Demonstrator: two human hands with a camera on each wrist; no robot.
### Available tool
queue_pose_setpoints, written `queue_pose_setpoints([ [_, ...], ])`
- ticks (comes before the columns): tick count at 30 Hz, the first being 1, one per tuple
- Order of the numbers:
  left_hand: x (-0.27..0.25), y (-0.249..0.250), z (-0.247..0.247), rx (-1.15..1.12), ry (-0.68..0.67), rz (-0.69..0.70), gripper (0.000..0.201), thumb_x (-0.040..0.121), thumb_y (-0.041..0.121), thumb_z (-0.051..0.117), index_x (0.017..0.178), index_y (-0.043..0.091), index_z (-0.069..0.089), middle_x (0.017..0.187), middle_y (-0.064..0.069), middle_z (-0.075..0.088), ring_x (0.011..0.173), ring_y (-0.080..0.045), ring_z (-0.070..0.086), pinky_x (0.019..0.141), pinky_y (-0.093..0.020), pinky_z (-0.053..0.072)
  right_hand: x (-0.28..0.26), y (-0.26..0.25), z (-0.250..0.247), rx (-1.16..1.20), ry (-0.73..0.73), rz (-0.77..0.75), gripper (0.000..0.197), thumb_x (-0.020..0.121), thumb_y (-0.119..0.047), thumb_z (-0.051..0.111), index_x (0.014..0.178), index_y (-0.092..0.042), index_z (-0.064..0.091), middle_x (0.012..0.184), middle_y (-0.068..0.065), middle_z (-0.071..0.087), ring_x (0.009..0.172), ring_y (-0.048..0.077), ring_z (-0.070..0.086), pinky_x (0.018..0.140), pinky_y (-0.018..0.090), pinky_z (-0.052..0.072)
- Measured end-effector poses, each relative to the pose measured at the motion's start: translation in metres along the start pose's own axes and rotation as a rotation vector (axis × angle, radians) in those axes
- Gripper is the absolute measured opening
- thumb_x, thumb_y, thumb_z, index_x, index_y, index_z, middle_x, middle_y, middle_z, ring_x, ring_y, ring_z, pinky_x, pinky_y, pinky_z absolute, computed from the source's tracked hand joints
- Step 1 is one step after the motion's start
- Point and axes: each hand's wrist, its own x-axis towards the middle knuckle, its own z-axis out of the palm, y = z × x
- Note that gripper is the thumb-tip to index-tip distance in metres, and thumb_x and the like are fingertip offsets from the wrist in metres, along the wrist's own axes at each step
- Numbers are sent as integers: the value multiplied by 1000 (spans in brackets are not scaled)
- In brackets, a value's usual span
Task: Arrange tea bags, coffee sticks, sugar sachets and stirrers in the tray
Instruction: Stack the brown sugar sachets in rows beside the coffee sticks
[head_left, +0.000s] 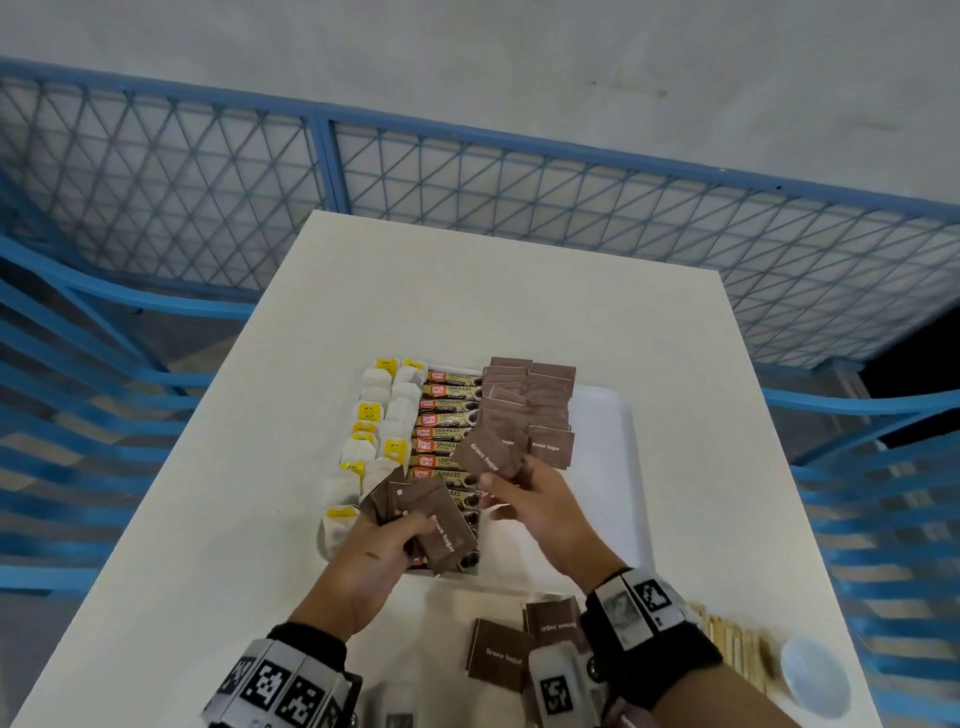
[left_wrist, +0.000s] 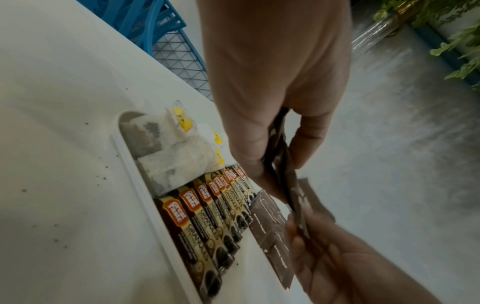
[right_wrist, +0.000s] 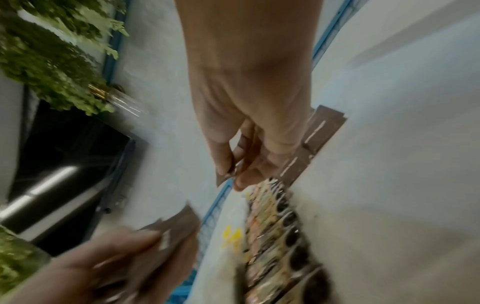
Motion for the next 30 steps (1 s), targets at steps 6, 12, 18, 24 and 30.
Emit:
queue_pose_setpoints([
  [6,0,-3,-5,-24,-44,10,43,64,-2,62,105,11,62,85,-6,72,76,-18,70,55,-31,56,29,16,-29,-245,283,24,10,84,-11,67,90,-4,63,75,5,64,60,12,55,57,20,43],
  [12,1,-5,-8,16,-20,-4,33,80,-12,60,104,10,63,86,-6,72,76,-19,71,58,-30,57,49,24,-33,-399,358,28,12,82,-16,69,74,-14,61,66,-6,56,62,8,48,58,17,37],
  [18,1,-2,-12,26,38,-14,34,84,-11,55,113,5,60,99,-13,69,84,-24,69,66,-32,59,54,27,-32,-509,362,2,16,83,-16,68,71,-14,57,66,-8,54,63,6,46,54,9,36],
  [24,2,-2,-8,48,50,11,34,79,-10,63,107,10,63,97,-10,72,93,-28,68,86,-44,54,54,29,-26,-462,421,-41,19,77,-11,74,83,-10,56,67,-7,54,64,6,50,53,5,40],
  [30,2,-1,-3,43,50,75,36,78,-10,62,102,17,64,93,-4,74,83,-18,71,76,-36,58,46,26,-23,-452,450,-109,26,81,-19,71,88,-11,48,79,2,59,73,15,55,58,11,39],
])
